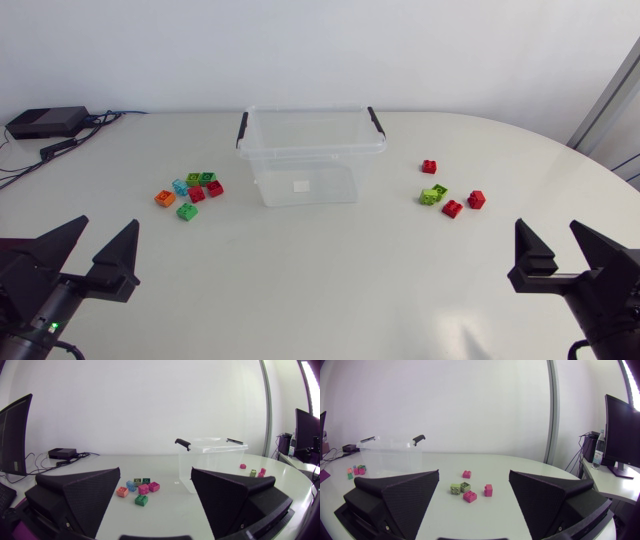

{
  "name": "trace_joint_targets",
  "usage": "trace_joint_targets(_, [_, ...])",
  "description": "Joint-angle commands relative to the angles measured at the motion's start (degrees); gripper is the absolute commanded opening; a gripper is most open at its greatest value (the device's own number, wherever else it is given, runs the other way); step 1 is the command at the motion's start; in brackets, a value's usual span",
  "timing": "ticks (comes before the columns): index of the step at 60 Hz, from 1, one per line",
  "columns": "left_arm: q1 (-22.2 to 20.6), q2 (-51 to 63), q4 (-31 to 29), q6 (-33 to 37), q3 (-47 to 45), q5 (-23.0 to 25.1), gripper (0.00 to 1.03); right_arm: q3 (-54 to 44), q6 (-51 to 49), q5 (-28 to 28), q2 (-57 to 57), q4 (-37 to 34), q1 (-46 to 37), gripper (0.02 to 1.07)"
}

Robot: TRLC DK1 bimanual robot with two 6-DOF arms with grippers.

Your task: Pick up the duplo bricks and place them in the container

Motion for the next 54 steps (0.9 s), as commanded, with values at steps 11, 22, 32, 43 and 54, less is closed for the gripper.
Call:
trace_joint_targets(11, [-0.4, -0.6, 0.0, -1.4, -1.2, -0.8, 0.99, -1.2, -0.3, -0.2, -0.3, 0.4, 0.7, 1.03])
trace_joint_targets(22, [0.7, -0.7, 0.6, -1.4, -0.9, -0.8, 0.99, -1.2, -0.8, -0.2, -0.7, 0.6, 0.8, 1.03])
trace_joint_targets(32, [0.9, 0.3, -1.2, -1.7, 3.5, -0.8, 0.99, 0.2, -0.8, -0.3, -0.5, 1.1, 0.8, 1.03])
trace_joint_targets(43, [1.0, 15.5, -4.1, -2.3, 14.3, -0.7, 0.99, 4.4, -0.8, -0.3, 4.5, 2.3, 0.8, 1.03])
trace_joint_targets(54, [2.6, 31.8, -8.8, -2.3, 24.4, -0.7, 0.99, 12.3, -0.6, -0.3, 18.9, 4.5, 0.8, 1.02])
